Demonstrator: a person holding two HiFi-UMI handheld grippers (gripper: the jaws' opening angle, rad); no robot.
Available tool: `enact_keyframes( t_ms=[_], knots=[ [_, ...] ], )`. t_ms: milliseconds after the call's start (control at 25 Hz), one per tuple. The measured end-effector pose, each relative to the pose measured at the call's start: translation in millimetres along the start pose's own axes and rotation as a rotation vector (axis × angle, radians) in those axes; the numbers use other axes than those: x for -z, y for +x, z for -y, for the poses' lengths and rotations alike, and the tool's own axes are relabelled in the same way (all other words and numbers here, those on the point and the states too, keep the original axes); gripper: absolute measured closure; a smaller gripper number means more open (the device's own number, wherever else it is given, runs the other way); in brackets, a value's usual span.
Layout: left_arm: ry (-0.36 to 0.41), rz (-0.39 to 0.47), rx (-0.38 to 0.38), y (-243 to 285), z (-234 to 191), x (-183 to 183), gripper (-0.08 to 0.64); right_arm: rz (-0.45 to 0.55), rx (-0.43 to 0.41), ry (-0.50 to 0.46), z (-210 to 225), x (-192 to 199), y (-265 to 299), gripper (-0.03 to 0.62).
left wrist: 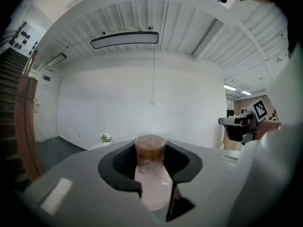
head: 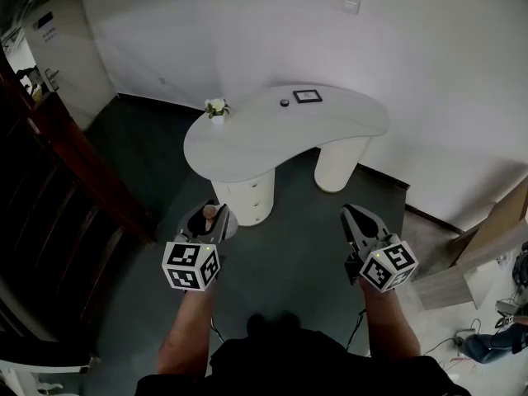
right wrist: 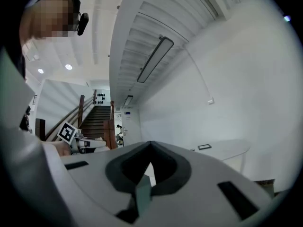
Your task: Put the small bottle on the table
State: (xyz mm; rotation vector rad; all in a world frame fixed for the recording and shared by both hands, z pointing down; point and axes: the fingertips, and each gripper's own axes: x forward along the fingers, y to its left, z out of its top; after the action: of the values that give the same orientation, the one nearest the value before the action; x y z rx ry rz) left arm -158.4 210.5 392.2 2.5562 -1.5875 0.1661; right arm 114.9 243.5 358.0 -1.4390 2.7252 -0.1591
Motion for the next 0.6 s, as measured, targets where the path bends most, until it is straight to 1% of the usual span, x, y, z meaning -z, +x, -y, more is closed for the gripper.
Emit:
enact_keyframes(
  t_ms=[80,160,200,280,400,600],
  knots=[
    [-0.009,0.008,-0.003,5,3,-4,0.420,0.000,0.010,-0.032,9,-3,0,0.581],
    [-0.006,0.013,-0.001,12,7,-7,0.420,-0.003,0.021,-0.104,13,-5,0,0.581],
    [-0.010,0.017,0.003,15,9,-9,0.420,0.004,0.017,-0.124,13,-6,0,0.581],
    [-0.021,0.026,0.005,21,14,-12,0.420,0.033,-0.004,-0.110,14,-9,-1,0.581],
    [-0.007,0.036,-0.016,23,23,-17,0.420,0.060,-0.024,-0.055,19,-12,-6,0.581],
    [-0.011,0.043,-0.038,27,40,-19,0.420,0.056,-0.060,0.002,29,-10,-19,0.581]
  ],
)
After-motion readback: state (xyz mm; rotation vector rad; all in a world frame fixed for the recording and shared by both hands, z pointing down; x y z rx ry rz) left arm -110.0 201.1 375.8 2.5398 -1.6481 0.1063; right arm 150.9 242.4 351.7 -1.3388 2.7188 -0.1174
